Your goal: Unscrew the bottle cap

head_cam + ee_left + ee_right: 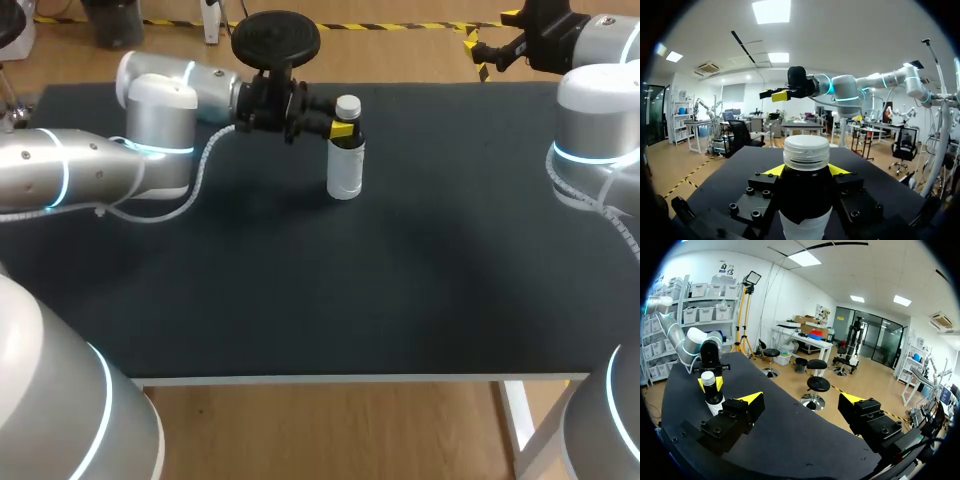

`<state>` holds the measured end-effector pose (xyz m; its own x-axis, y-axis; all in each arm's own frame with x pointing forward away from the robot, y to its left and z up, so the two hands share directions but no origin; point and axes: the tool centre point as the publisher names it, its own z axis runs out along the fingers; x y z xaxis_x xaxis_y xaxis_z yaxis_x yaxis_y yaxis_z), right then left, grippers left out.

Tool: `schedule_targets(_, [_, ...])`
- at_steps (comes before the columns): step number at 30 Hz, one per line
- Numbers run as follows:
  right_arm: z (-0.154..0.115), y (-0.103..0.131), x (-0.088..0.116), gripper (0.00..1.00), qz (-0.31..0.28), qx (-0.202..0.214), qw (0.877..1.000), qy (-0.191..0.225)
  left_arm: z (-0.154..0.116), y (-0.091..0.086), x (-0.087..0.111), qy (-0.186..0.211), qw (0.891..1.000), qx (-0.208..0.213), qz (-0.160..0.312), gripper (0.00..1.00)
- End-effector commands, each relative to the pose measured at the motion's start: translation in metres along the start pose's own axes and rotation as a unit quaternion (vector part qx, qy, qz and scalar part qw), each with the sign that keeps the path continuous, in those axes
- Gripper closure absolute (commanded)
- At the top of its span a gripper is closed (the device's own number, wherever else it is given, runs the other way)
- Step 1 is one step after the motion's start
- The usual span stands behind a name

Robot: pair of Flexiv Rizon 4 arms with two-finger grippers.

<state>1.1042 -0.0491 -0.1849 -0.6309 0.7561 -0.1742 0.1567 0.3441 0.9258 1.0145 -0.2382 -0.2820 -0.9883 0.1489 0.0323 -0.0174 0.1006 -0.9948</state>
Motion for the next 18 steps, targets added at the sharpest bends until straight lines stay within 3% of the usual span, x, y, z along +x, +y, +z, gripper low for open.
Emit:
schedule_targets(1, [-0.0001,-0.0001,-0.0005,0.0,0.0,0.0,1.0,0.001,-0.0015,-0.0011,-0.0046,0.005,1.0,0.0,0.002,1.0])
schedule_targets(18, [-0.0001,-0.0001,-0.0005,0.0,0.0,0.0,1.0,0.001,-0.0113,0.0021,-0.0066,-0.003,1.0,0.01,0.012,1.0])
